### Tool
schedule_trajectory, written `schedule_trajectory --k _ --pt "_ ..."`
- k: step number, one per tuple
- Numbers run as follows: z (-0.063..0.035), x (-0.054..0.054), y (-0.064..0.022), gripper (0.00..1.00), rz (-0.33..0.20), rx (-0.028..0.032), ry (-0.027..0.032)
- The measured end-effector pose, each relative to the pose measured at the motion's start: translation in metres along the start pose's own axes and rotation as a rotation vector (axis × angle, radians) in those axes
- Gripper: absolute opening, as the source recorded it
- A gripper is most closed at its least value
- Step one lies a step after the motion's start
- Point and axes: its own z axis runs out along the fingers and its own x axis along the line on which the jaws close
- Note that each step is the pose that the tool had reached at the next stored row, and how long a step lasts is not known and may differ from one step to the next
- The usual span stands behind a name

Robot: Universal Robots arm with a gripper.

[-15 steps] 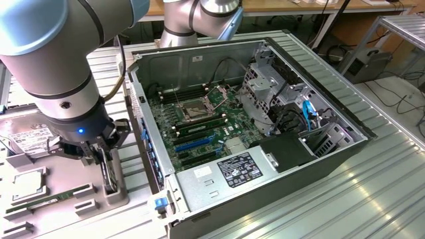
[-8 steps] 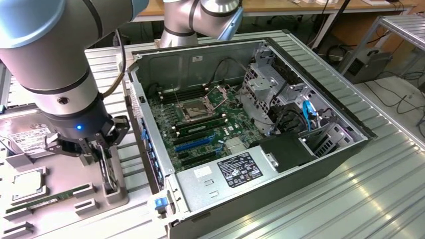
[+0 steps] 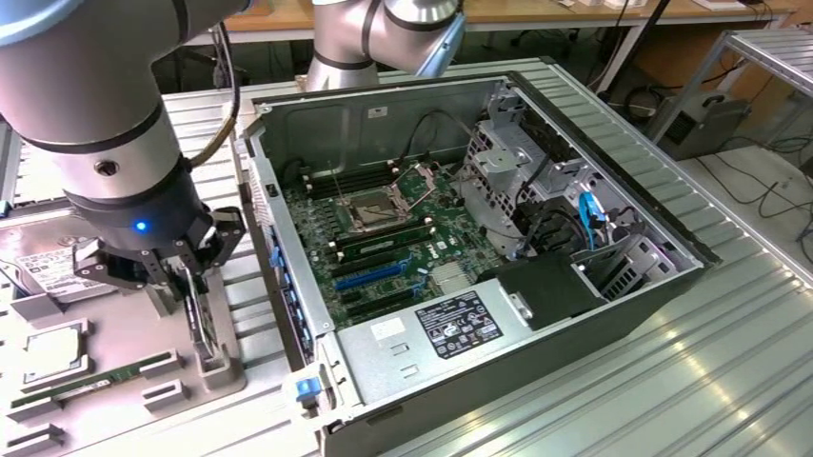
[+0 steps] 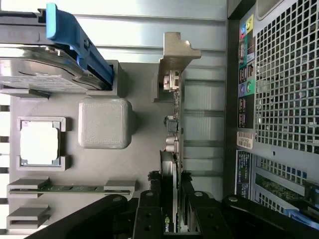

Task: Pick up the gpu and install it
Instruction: 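Pick up the gpu and move the gpu toward the slot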

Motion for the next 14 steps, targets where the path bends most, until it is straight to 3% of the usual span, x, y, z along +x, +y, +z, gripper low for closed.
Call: schedule_trajectory --k 4,14 --pt "-0.015 -0.001 -0.0016 0.26 0.0 -0.0037 -0.0001" --pt "-0.0646 -0.004 -0.0092 0.26 0.0 -0.011 -0.0003"
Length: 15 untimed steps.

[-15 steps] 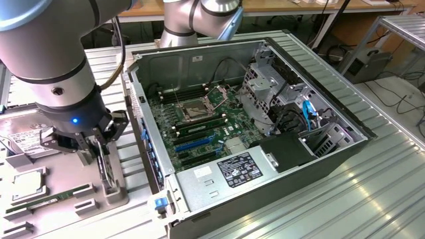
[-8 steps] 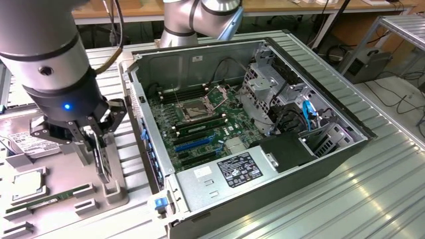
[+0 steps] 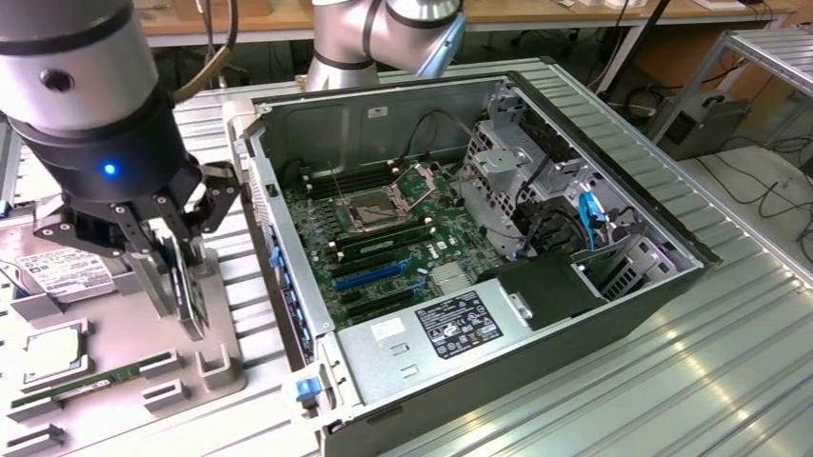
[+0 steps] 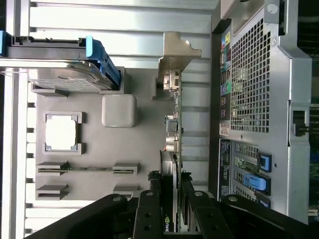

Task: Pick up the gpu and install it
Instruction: 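Pick up the gpu and move the gpu toward the slot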

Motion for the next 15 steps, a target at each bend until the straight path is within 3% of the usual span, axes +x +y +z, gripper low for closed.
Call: schedule_trajectory --k 8,15 --pt "-0.0386 -0.006 -0.0097 0.26 0.0 -0.0014 0.0004" --pt "-0.0709 -0.023 -0.0168 0.26 0.001 -0.003 0.0043"
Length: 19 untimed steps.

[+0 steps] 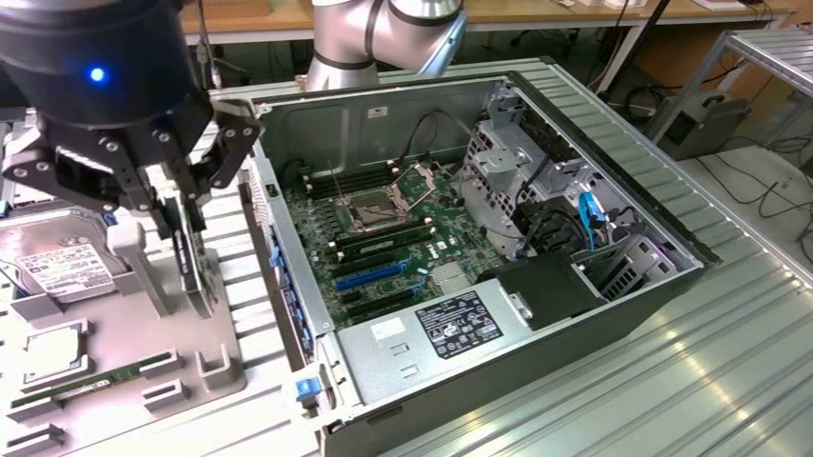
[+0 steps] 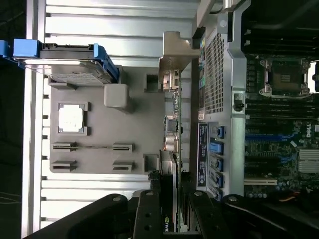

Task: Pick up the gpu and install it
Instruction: 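Pick up the gpu and move the gpu toward the slot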

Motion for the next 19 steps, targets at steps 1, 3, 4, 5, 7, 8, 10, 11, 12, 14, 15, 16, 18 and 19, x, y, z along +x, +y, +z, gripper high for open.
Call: schedule_trajectory --k 1,3,4,5,7,8,10,11,12,14,15,16,18,19 --pt "-0.0047 -0.004 -0.0006 0.26 0.0 -0.0006 0.0011" --pt "-0.0135 -0.012 -0.0015 0.26 0.0 -0.0021 0.0034" --pt "-0.0186 -0.018 -0.002 0.26 0.0 -0.0026 0.0058" --pt "-0.0225 -0.023 -0.0024 0.26 0.001 -0.003 0.0078" --pt "-0.029 -0.035 -0.0033 0.26 0.001 -0.0038 0.0128" --pt "-0.031 -0.041 -0.0037 0.26 0.001 -0.0037 0.0157" --pt "-0.0313 -0.055 -0.0044 0.26 0.001 -0.0038 0.0202" --pt "-0.0311 -0.06 -0.0045 0.26 0.002 -0.0039 0.0217" --pt "-0.0309 -0.066 -0.0047 0.26 0.002 -0.004 0.0239" --pt "-0.0305 -0.078 -0.005 0.26 0.002 -0.004 0.0282" --pt "-0.0301 -0.082 -0.0051 0.26 0.002 -0.0041 0.0299" --pt "-0.0293 -0.087 -0.0053 0.26 0.002 -0.0041 0.0317" --pt "-0.0253 -0.097 -0.0058 0.26 0.002 -0.0038 0.0335" --pt "-0.0222 -0.104 -0.0057 0.26 0.003 -0.0032 0.0339"
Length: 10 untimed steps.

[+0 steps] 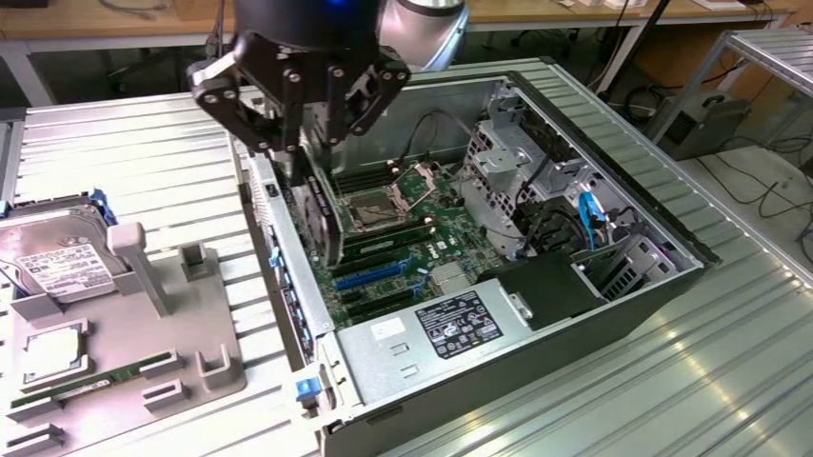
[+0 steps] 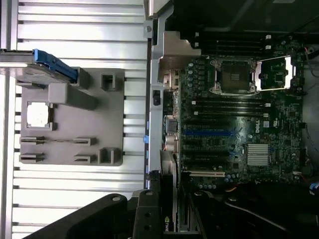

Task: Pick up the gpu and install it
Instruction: 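Pick up the gpu and move the gpu toward the slot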

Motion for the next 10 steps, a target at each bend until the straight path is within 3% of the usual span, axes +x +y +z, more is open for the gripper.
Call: schedule_trajectory --k 9,10 --pt "0.0212 -0.052 0.0059 0.26 0.0 0.002 0.0023" --pt "0.0254 -0.062 0.0079 0.26 0.0 0.002 0.0025"
